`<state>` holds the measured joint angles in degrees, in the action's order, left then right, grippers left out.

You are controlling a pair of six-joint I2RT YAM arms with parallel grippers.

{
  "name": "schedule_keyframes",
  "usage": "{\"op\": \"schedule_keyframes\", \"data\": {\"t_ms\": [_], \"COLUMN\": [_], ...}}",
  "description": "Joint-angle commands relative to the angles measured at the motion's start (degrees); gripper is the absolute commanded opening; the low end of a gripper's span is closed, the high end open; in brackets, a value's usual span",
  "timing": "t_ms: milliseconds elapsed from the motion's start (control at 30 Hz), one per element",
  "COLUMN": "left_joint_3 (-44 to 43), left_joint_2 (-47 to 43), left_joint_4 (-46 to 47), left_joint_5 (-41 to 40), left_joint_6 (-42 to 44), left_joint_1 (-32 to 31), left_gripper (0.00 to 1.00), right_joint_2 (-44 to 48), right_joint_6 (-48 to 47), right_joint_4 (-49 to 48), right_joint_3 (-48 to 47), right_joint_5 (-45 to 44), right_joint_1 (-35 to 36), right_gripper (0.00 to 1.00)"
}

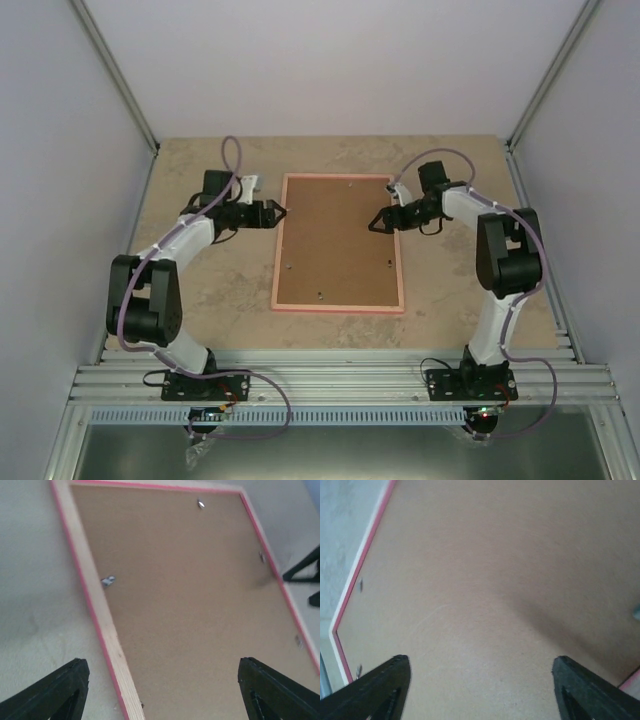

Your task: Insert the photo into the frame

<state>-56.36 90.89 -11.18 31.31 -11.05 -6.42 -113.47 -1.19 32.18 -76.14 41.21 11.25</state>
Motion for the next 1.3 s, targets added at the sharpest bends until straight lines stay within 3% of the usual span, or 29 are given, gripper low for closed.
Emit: {"op": "schedule_keyframes", "data": {"t_ms": [0, 133, 400, 667, 733, 867, 967, 1267], "left_joint_3": [-5.0, -4.3, 2.9, 11.1, 10.3, 5.4, 1.5, 3.2], "left_joint_2": [1.1, 1.2, 1.1, 4.9, 2.9, -2.3, -2.7, -5.7], "left_joint_4": [-12.1, -17.0, -16.9, -11.9, -13.1, -17.5, -17.8, -10.4], "left_joint_5": [-4.5, -11.3, -23.2, -30.8, -28.7, -20.9, -21.8, -23.7], "left_joint_6": [21.3, 33.0, 43.7, 47.3, 47.3, 45.0, 39.7, 17.4], "left_joint_1": [-4.4, -10.9, -21.7, -23.7, -23.7, -23.7, -23.1, -17.7], "left_gripper": [0.81, 0.73, 0.51, 0.36, 0.39, 0.57, 0.66, 0.89], "right_joint_2": [6.8, 9.6, 10.4, 6.7, 6.7, 10.0, 12.1, 16.0], "right_joint_6": [-17.9, -27.6, -37.3, -43.2, -43.4, -41.2, -36.2, -20.6], "right_joint_4": [1.8, 4.1, -1.6, -5.2, -4.2, -1.9, -1.3, -18.6], "right_joint_3": [0.8, 4.8, 16.1, 21.0, 20.6, 18.6, 15.7, 18.7], "right_joint_5": [6.1, 6.7, -0.4, -8.8, -7.7, -2.6, 2.1, 3.4], "right_joint_1": [0.2, 2.9, 7.5, 7.5, 7.5, 7.7, 8.3, 14.9], "right_gripper": [0.75, 0.59, 0.40, 0.28, 0.27, 0.28, 0.27, 0.24]}}
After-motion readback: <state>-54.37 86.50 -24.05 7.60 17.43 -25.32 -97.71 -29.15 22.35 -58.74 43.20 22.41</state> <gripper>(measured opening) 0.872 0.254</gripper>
